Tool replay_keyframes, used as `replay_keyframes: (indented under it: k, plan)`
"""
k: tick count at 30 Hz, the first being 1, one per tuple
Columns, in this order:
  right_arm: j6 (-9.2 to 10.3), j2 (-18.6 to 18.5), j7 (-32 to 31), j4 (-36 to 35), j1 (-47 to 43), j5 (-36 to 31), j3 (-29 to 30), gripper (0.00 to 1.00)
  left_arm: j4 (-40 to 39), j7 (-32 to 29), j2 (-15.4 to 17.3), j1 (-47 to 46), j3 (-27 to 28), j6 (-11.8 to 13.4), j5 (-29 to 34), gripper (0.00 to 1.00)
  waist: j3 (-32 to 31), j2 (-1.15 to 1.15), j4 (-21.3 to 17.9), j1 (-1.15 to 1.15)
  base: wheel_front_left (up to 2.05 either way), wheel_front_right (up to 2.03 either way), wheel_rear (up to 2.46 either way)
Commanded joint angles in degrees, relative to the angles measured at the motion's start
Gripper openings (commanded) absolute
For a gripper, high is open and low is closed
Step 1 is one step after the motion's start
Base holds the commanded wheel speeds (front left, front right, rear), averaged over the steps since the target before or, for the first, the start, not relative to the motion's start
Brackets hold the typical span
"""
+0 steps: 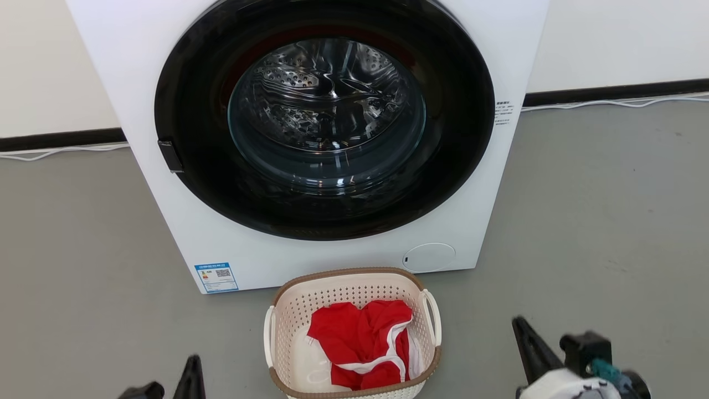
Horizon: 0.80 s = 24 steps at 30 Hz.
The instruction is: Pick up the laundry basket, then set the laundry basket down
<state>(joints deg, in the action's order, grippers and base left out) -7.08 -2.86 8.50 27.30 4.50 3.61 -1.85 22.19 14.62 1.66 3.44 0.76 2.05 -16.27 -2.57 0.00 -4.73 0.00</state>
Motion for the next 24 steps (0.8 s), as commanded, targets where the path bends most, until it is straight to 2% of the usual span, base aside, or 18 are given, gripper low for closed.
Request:
replay_keyframes:
  k: [1, 6, 10, 24]
  plan:
    - [-0.01, -0.02, -0.41, -0.59, 1.15, 1.13, 0.38, 0.00, -0.67, -0.48, 0.17, -0.91, 0.32, -0.13, -0.98, 0.00, 0.02, 0.00, 0.06, 0.00, 0.00, 0.00, 0.00]
    - [-0.02, -0.02, -1.15, -1.10, 1.18, 4.73, 0.82, 0.00, -0.96, -1.44, 0.21, -1.28, 0.64, -0.51, -4.05, 0.00, 0.01, 0.00, 0.25, 0.13, 0.00, 0.00, 0.00]
    - [-0.04, -0.02, -1.50, -1.61, 1.07, 7.61, 0.94, 0.00, -1.27, -2.02, 0.25, -1.46, 0.70, -0.82, -6.51, 0.00, 0.19, 0.00, 0.40, 0.02, 0.00, 0.00, 0.00]
    - [-0.08, -0.02, -2.99, -3.20, 1.04, 17.58, 1.68, 0.00, -2.22, -4.23, 0.37, -2.40, 1.20, -1.89, -15.05, 0.00, 0.54, 0.00, 0.93, 0.00, 0.00, 0.00, 0.00]
